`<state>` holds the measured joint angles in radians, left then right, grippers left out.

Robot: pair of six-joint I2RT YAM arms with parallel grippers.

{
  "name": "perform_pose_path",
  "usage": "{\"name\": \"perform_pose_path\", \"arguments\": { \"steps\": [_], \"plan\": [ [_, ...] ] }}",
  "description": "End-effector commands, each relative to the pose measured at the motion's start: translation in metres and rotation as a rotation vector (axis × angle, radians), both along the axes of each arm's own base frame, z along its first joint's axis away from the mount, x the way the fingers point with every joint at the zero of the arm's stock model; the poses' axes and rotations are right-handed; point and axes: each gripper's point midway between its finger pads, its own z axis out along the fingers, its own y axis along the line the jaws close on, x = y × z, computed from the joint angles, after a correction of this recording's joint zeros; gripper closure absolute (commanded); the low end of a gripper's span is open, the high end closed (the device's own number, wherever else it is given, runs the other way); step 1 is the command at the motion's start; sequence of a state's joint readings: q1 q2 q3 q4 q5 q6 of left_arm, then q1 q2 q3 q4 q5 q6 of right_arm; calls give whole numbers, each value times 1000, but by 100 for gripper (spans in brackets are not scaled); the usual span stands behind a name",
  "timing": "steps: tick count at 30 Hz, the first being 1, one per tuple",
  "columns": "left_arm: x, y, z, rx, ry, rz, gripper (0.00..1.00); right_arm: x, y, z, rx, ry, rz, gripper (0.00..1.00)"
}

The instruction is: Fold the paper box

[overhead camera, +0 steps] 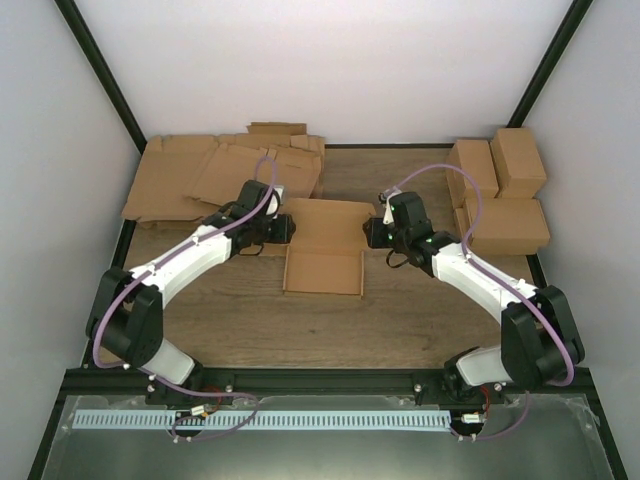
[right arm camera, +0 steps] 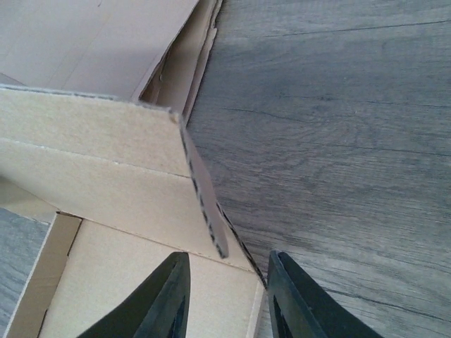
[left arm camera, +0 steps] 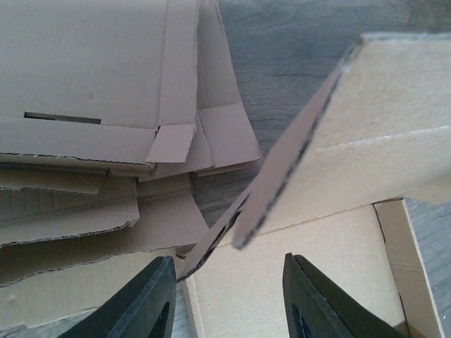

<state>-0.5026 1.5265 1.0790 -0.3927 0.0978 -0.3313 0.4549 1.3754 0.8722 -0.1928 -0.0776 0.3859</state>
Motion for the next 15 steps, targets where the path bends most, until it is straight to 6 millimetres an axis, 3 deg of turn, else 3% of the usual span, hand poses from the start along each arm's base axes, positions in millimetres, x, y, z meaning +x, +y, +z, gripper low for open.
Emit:
{"name": "perform_pose_path", "arguments": {
  "steps": [1,10,15],
  "plan": [
    [11,-1,4,19,-19,-2,57,9,0,10,29,-32,-29,69],
    [8,-12,1,-15,6,-44,80,10,3,6,45,-27,-30,74],
    [7,-15,-5,-28,20,-50,83,9,4,3,60,-23,-29,79]
  ]
}}
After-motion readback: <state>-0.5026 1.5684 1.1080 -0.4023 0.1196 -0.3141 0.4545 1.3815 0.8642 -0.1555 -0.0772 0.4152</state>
